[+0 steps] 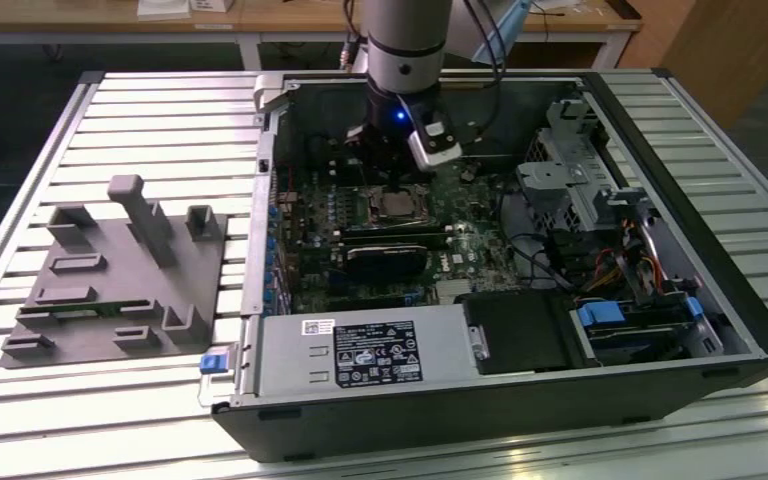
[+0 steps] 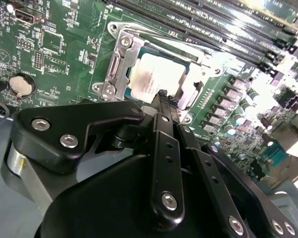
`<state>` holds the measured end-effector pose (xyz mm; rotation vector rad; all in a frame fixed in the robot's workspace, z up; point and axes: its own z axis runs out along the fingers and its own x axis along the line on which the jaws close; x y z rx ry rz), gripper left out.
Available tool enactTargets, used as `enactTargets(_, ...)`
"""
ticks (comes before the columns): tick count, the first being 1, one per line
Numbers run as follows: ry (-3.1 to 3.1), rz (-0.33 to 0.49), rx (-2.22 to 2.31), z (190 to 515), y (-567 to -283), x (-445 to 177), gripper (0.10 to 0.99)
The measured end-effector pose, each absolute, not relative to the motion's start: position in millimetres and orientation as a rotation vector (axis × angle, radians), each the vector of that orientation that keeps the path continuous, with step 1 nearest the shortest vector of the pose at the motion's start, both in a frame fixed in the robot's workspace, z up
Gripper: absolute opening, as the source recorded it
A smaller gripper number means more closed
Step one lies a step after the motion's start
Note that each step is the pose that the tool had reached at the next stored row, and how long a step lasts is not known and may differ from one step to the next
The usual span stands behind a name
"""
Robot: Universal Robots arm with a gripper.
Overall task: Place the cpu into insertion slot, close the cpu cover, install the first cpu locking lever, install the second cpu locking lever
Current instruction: 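Close the cpu cover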
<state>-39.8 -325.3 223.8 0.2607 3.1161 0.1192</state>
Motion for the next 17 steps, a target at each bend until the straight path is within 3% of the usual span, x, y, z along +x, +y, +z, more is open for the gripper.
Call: enactTargets(17,3.086,0.083,0.250,220.9,-326.7,-42.3,0.106)
